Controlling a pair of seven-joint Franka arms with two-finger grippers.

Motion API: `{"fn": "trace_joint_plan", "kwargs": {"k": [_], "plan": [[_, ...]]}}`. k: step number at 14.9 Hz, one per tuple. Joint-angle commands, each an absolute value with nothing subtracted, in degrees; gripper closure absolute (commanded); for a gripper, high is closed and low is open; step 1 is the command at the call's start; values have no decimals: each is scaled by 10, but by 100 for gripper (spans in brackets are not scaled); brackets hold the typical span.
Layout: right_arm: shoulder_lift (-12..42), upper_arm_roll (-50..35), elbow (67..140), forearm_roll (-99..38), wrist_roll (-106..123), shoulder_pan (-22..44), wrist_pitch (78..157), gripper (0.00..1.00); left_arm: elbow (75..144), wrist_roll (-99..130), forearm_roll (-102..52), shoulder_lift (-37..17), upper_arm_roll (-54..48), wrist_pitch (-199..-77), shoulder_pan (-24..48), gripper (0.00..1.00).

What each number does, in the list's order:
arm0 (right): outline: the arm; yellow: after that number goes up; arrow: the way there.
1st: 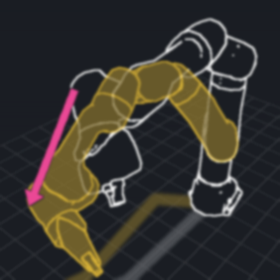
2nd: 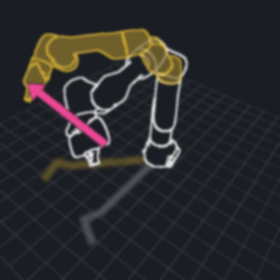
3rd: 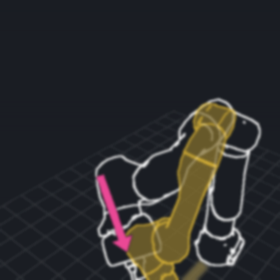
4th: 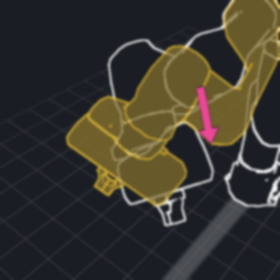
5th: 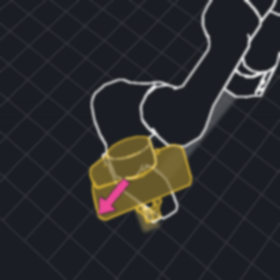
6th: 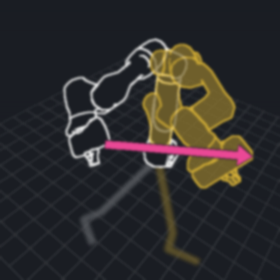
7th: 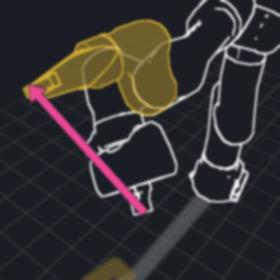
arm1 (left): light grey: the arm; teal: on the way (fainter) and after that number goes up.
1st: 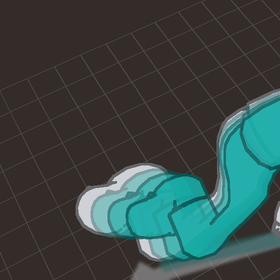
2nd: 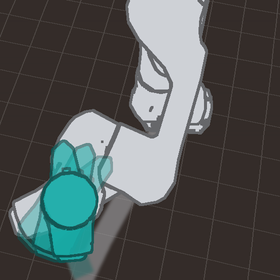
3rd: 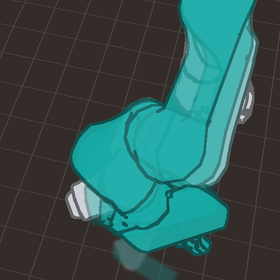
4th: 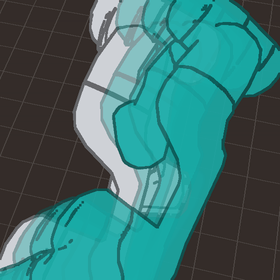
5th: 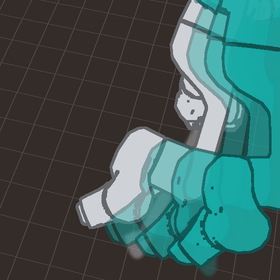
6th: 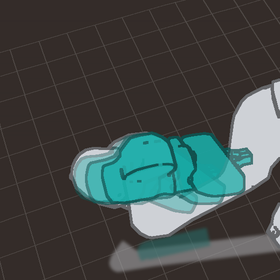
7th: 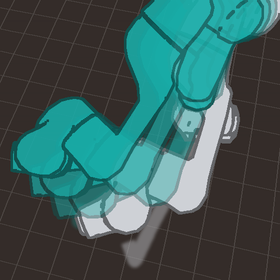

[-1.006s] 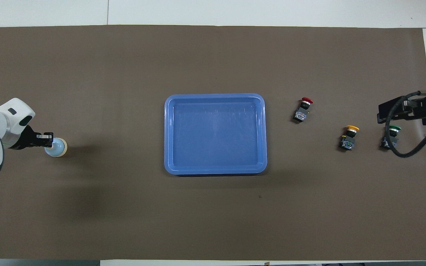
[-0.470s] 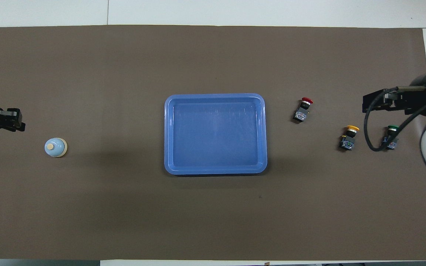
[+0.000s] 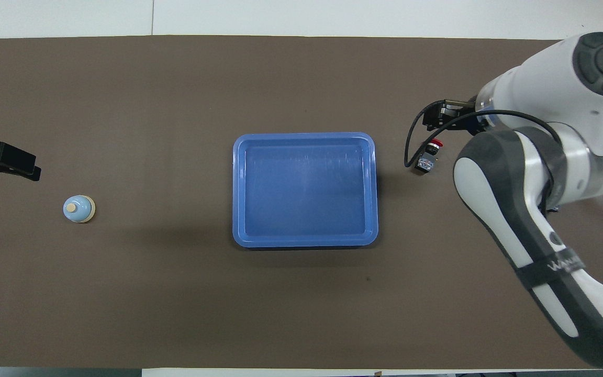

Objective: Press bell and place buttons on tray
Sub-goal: 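Raise the left gripper while the right gripper grasps the red button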

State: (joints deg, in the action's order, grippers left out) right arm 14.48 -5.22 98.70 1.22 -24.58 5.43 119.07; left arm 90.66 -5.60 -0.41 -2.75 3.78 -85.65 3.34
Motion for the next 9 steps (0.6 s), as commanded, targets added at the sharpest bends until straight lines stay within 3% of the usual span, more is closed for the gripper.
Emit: {"fn": "trace_joint_plan", "kwargs": {"k": [1, 5, 9], "plan": [[207, -52, 949, 40, -299, 64, 1219, 0, 939, -56, -8, -4, 32, -856, 25, 0], [257, -49, 953, 51, -342, 58, 1271, 0, 935, -57, -5, 3, 16, -845, 25, 0], [256, -47, 1001, 51, -346, 55, 1303, 0, 930, -57, -9, 3, -1, -842, 25, 0]]}}
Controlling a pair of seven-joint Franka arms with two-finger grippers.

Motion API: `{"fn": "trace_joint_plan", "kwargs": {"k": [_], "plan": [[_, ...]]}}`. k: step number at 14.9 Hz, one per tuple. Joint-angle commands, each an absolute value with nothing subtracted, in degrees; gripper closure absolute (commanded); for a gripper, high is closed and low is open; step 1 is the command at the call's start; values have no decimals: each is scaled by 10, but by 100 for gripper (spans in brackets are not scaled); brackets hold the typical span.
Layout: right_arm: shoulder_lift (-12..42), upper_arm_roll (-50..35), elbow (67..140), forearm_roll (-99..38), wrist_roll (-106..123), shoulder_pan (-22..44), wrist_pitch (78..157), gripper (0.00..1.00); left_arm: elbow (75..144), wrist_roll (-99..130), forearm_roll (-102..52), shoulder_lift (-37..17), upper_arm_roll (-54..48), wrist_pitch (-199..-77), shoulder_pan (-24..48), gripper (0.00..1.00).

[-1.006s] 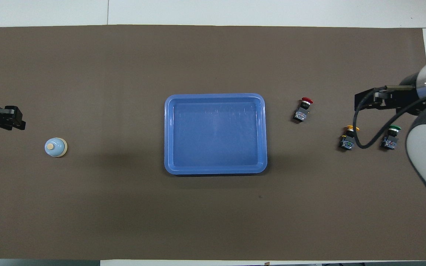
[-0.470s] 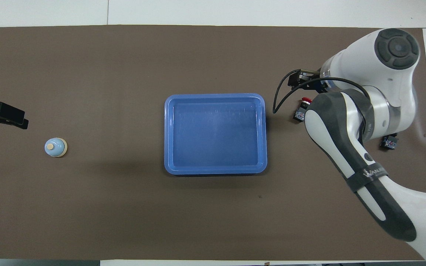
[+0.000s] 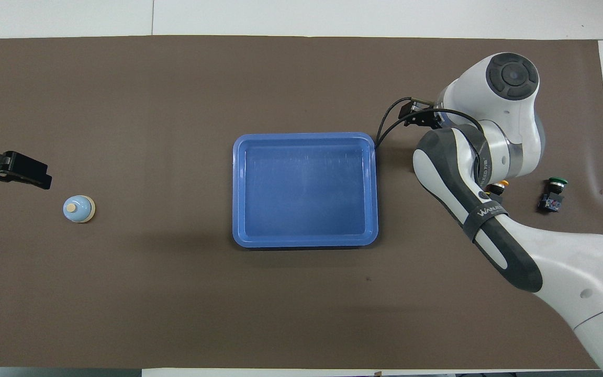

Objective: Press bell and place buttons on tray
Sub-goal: 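Carry the red button into the blue tray with the right gripper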

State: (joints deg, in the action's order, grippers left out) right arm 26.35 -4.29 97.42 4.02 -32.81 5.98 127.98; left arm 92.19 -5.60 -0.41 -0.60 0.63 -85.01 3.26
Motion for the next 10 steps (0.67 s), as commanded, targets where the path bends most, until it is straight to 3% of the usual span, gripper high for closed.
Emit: {"fn": "trace_joint_plan", "kwargs": {"k": [1, 10], "plan": [[256, -47, 1009, 51, -346, 55, 1310, 0, 932, -56, -6, 4, -1, -837, 26, 0], [240, -47, 1064, 54, -331, 56, 1313, 0, 935, -50, -6, 12, 2, -842, 24, 0]]}}
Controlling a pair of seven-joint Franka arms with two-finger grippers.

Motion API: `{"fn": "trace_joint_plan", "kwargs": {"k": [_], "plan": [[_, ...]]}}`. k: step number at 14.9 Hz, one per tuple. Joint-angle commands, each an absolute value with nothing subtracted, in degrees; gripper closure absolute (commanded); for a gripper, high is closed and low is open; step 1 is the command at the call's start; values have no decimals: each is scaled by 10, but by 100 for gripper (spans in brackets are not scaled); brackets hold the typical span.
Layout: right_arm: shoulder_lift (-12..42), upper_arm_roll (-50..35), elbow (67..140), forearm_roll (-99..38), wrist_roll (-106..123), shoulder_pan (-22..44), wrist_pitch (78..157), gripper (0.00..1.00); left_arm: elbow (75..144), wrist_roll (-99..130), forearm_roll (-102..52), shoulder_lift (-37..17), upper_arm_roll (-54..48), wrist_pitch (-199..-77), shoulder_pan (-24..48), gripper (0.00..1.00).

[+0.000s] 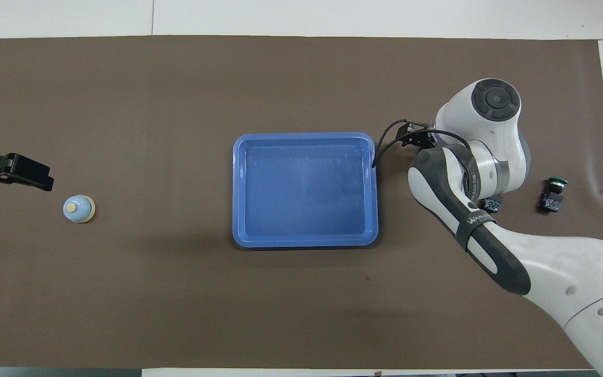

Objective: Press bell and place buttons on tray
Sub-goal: 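Carry the red button into the blue tray with the right gripper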

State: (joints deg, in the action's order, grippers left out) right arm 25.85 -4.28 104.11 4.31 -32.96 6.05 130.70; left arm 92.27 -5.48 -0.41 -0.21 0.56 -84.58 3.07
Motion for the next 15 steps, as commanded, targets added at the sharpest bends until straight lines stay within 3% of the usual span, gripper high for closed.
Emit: {"fn": "trace_joint_plan", "kwargs": {"k": [1, 3, 4, 5, 7, 11, 15], "plan": [[240, -47, 1063, 54, -331, 57, 1311, 0, 935, -50, -6, 12, 2, -842, 24, 0], [239, -47, 1070, 54, -333, 56, 1315, 0, 935, -50, -6, 12, 2, -842, 24, 0], [236, -47, 1075, 54, -335, 56, 1316, 14, 935, -50, -6, 12, 2, -842, 24, 0], [234, -47, 1080, 54, -331, 56, 1317, 37, 935, -50, -6, 12, 2, -842, 24, 0], [234, -47, 1081, 54, -323, 55, 1313, 99, 935, -50, -6, 12, 2, -842, 24, 0], [230, -49, 1062, 51, -321, 58, 1291, 100, 935, -50, -6, 12, 2, -842, 24, 0], [230, -75, 933, 34, -327, 98, 1144, 100, 935, -50, -6, 12, 2, -842, 24, 0]]}}
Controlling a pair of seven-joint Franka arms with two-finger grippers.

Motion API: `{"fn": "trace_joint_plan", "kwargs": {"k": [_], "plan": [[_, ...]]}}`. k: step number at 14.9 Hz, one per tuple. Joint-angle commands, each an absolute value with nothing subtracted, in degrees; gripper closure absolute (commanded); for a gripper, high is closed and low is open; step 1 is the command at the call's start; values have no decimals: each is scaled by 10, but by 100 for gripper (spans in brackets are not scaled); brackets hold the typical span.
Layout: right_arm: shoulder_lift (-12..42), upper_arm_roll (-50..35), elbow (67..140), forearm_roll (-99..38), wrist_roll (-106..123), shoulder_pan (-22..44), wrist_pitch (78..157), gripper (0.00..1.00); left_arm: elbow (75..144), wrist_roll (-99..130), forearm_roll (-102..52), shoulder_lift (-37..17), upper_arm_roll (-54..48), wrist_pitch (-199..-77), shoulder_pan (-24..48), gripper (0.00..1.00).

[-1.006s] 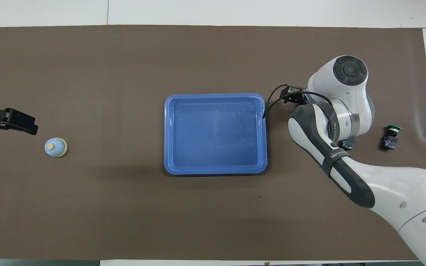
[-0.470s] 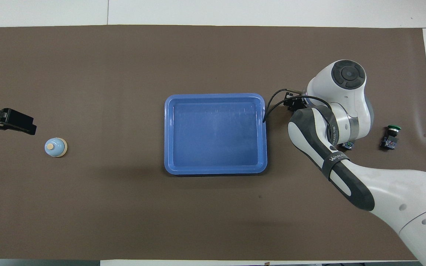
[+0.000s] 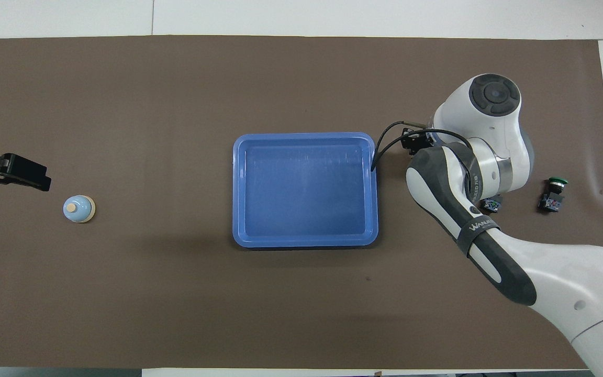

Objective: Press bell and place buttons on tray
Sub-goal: 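Carry the red button into the blue tray with the right gripper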

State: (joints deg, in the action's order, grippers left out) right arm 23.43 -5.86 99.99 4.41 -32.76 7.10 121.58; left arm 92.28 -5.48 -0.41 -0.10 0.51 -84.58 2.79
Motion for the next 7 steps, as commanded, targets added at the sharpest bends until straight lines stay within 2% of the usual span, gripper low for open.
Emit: {"fn": "trace_joint_plan", "kwargs": {"k": [1, 4, 7], "plan": [[234, -76, 913, 33, -329, 121, 1122, 100, 935, -50, -6, 12, 2, -842, 24, 0], [236, -76, 921, 32, -344, 184, 1134, 100, 935, -50, -6, 12, 2, -842, 24, 0], [222, -76, 1001, 33, -344, 209, 1212, 100, 935, -50, -6, 12, 2, -842, 24, 0]]}}
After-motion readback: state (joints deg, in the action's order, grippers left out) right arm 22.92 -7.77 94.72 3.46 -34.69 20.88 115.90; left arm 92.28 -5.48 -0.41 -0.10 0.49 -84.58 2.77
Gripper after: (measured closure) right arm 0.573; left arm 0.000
